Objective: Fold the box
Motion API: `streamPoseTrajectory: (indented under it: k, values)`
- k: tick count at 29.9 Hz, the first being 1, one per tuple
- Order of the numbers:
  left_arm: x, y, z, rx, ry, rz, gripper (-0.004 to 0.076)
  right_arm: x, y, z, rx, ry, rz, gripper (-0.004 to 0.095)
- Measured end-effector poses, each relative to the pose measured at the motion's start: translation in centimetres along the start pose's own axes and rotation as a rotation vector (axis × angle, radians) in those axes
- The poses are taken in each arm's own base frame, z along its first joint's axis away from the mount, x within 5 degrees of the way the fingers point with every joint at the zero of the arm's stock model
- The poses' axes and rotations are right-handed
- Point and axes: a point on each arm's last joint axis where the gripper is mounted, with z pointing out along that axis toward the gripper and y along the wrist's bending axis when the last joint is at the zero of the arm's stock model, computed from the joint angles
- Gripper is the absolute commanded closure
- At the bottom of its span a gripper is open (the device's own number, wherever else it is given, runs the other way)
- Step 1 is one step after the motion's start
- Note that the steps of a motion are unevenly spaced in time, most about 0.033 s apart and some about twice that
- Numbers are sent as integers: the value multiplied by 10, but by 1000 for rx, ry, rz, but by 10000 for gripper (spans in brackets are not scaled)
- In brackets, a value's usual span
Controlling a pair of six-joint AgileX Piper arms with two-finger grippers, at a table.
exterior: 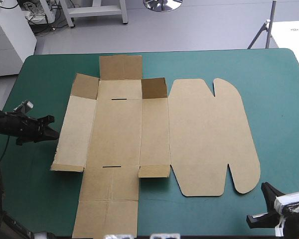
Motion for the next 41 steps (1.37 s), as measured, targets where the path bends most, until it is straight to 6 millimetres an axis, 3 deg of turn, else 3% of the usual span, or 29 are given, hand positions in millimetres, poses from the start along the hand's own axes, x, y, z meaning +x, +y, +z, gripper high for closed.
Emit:
streamPoseTrajectory:
  k: [3,10,12,21,32,41]
  values:
    - [0,0,0,0,-1,10,615,0,0,0,0,0,0,927]
    - [0,0,0,0,-1,36,211,0,0,0,0,0,0,927]
    - [-1,0,0,-4,-7,36,156,0,0,0,0,0,0,927]
    - [-1,-1,1,-3,-3,38,158,0,0,0,0,0,0,927]
    - [5,-36,31,-80,151,115,158,0,0,0,0,0,0,927]
    - [10,-46,42,-62,181,47,186,0,0,0,0,0,-1,927]
